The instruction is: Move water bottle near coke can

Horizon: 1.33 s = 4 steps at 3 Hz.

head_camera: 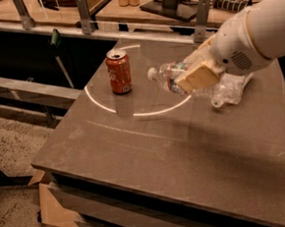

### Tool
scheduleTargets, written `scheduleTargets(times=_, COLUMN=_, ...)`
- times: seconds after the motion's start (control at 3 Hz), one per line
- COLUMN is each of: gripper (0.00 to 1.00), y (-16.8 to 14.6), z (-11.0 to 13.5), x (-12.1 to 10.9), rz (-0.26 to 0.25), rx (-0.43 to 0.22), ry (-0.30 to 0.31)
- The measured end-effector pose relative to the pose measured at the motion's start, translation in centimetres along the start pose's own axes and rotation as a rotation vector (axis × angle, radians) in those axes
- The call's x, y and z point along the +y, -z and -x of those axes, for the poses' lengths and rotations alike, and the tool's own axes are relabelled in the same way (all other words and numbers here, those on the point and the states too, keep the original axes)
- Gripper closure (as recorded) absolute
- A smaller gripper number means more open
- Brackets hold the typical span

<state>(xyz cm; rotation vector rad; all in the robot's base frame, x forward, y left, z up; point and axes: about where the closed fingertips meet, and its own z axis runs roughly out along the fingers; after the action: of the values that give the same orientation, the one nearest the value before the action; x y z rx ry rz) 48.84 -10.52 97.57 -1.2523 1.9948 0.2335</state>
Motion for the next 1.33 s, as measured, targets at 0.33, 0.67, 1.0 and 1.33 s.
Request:
scheduleTargets(times=0.33, gripper=1.00, y=-2.9, z=3.6, x=-1.6, rz=0.013, rx=-0.010, ry=0.002)
scheduleTargets(times=0.67, gripper=1.00, y=-6.8, z=5.8, x=-2.5, rz=0.049, rx=-0.005, ry=-0.065)
scheduleTargets(times=1.0, gripper=1.00, y=-9.8, z=6.0, x=-2.8, rz=0.084, rx=-0.006, ry=-0.133)
scheduleTargets(times=1.33, gripper=0.82, y=-12.0, z=5.2, x=-2.8, rz=0.118, rx=-0.004, ry=-0.177)
